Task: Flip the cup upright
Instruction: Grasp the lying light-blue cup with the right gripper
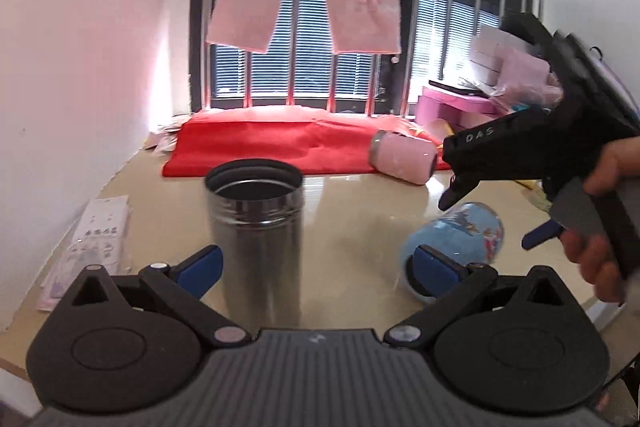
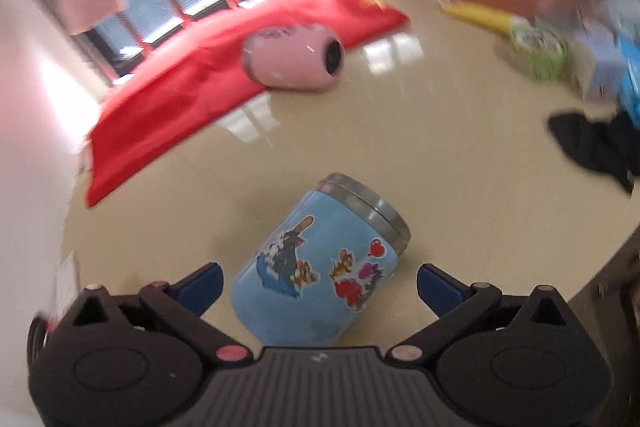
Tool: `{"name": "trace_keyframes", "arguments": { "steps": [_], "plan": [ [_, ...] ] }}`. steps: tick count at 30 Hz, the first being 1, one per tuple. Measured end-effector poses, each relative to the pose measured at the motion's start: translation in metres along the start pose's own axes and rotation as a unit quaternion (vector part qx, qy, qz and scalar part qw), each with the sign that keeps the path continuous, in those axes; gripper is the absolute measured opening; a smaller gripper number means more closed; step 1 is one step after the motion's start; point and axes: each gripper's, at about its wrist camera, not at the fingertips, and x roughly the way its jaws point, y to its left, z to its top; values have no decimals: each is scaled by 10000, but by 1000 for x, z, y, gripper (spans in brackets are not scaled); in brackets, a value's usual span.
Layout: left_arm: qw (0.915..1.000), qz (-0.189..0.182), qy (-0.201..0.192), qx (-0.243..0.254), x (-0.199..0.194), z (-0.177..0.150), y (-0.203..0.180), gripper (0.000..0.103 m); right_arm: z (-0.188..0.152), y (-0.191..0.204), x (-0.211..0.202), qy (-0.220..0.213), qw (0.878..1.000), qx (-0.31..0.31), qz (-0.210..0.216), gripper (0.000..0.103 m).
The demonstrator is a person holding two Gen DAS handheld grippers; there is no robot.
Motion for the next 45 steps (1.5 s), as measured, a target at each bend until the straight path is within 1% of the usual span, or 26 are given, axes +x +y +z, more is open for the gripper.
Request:
{"name": "trace_keyframes", "arguments": {
  "steps": [3, 5, 7, 8, 9, 10, 13, 15, 16, 19, 21, 23, 24, 26, 29, 33, 35, 37, 40, 45],
  "plan": [
    [10000, -44, 63, -44, 2, -2, 3, 103, 3, -2, 25, 257, 9984, 453, -201, 103],
    [9998, -98, 138, -45, 3, -3, 2, 103, 3, -8, 39, 357, 9972, 658, -32, 103],
    [9995, -175, 268, -19, 5, -6, 0, 103, 1, -9, 43, 356, 9975, 599, 120, 102],
    [9991, -251, 341, 10, 7, -8, -2, 103, 1, -7, 42, 337, 9985, 402, 179, 98],
    [9987, -300, 401, 24, 8, -10, -4, 103, 1, -4, 41, 346, 9990, 171, 245, 97],
    [9984, -330, 463, 33, 10, -12, -6, 103, 2, -2, 40, 384, 9988, -28, 303, 94],
    [9967, -454, 670, 63, 17, -18, -13, 103, 4, 4, 44, 632, 9961, -417, 463, 89],
    [9961, -491, 731, 84, 19, -21, -16, 103, 7, 11, 53, 831, 9931, -629, 530, 87],
    [9957, -518, 760, 115, 20, -23, -18, 103, 6, 14, 54, 852, 9925, -715, 508, 87],
    [9945, -593, 841, 177, 20, -26, -20, 103, 0, 27, 49, 758, 9865, -1395, 405, 86],
    [9933, -658, 931, 207, 21, -29, -20, 103, -3, 28, 44, 840, 9794, -1792, 403, 86],
    [9924, -689, 995, 222, 21, -31, -20, 103, -5, 28, 38, 928, 9679, -2322, 260, 86],
    [9921, -699, 1015, 233, 21, -32, -20, 103, -7, 29, 35, 949, 9605, -2612, 149, 86],
    [9915, -732, 1046, 254, 22, -34, -20, 103, -14, 31, 29, 960, 9400, -3272, -128, 86],
    [9906, -787, 1082, 279, 23, -35, -21, 103, -26, 27, 15, 911, 9158, -3900, -303, 86],
    [9888, -863, 1186, 283, 30, -35, -24, 103, -42, 23, 6, 837, 8986, -4303, -162, 86],
    [9877, -891, 1253, 271, 33, -35, -24, 103, -48, 22, 7, 650, 8926, -4458, -159, 86],
    [9875, -878, 1278, 284, 34, -35, -26, 103, -50, 21, 5, 540, 8927, -4473, -102, 86],
    [9874, -851, 1301, 304, 34, -35, -27, 103, -50, 19, 5, 462, 8969, -4398, -28, 86],
    [9875, -843, 1294, 328, 31, -35, -29, 103, -44, 14, 7, 493, 9146, -4012, 44, 88]
  ]
}}
